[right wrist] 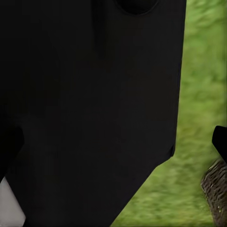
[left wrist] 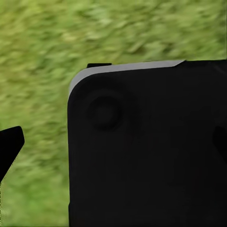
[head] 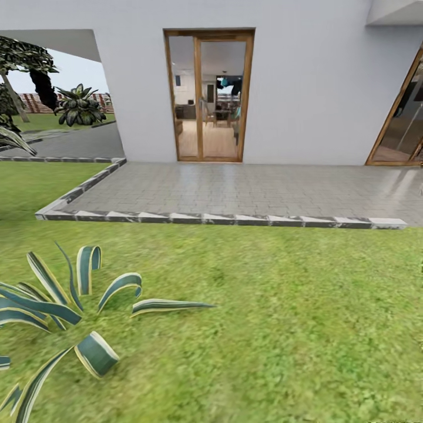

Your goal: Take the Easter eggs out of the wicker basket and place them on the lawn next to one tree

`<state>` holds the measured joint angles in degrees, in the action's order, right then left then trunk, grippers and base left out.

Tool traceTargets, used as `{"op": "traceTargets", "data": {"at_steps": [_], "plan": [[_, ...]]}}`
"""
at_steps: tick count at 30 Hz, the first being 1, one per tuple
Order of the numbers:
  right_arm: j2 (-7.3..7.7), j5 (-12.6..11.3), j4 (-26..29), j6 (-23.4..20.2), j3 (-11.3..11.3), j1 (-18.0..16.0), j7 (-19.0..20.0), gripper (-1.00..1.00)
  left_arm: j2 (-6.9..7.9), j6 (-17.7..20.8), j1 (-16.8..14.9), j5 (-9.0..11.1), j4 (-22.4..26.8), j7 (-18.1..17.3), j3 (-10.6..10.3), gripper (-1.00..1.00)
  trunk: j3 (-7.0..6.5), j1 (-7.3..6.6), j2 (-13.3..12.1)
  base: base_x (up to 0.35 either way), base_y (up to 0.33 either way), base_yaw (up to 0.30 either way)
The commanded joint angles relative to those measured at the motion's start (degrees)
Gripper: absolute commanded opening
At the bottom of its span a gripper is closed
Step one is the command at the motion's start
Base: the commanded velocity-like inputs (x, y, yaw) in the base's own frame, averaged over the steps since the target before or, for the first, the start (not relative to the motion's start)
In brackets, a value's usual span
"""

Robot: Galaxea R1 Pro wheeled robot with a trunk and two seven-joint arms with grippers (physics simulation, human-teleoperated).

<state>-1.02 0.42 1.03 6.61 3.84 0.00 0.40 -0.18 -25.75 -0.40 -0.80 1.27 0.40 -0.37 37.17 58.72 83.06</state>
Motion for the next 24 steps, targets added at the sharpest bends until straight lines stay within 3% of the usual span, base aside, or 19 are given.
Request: {"op": "traceTargets", "data": {"at_steps": [1,13,18,24], "plan": [[0.00,0.0,0.0,0.2,0.4,0.0,0.0,1.00,0.00,-0.2,0.0,-0.1,0.0,0.0,0.0,1.00,0.03,0.01,0.0,0.121,-0.003,-0.170],[0.02,0.0,0.0,0.2,0.4,0.0,0.0,1.00,0.00,-0.2,0.0,-0.1,0.0,0.0,0.0,1.00,-0.09,0.01,0.0,0.244,-0.001,-0.251],[0.06,0.0,0.0,0.2,0.4,0.0,0.0,1.00,0.00,-0.2,0.0,0.0,0.0,0.0,0.0,1.00,-0.09,0.01,0.0,0.078,0.000,-0.248],[0.17,-0.1,0.0,0.2,0.5,0.0,0.0,1.00,0.00,-0.2,0.0,-0.1,0.0,0.0,0.0,1.00,-0.09,0.01,0.0,0.015,0.000,-0.071]]}}
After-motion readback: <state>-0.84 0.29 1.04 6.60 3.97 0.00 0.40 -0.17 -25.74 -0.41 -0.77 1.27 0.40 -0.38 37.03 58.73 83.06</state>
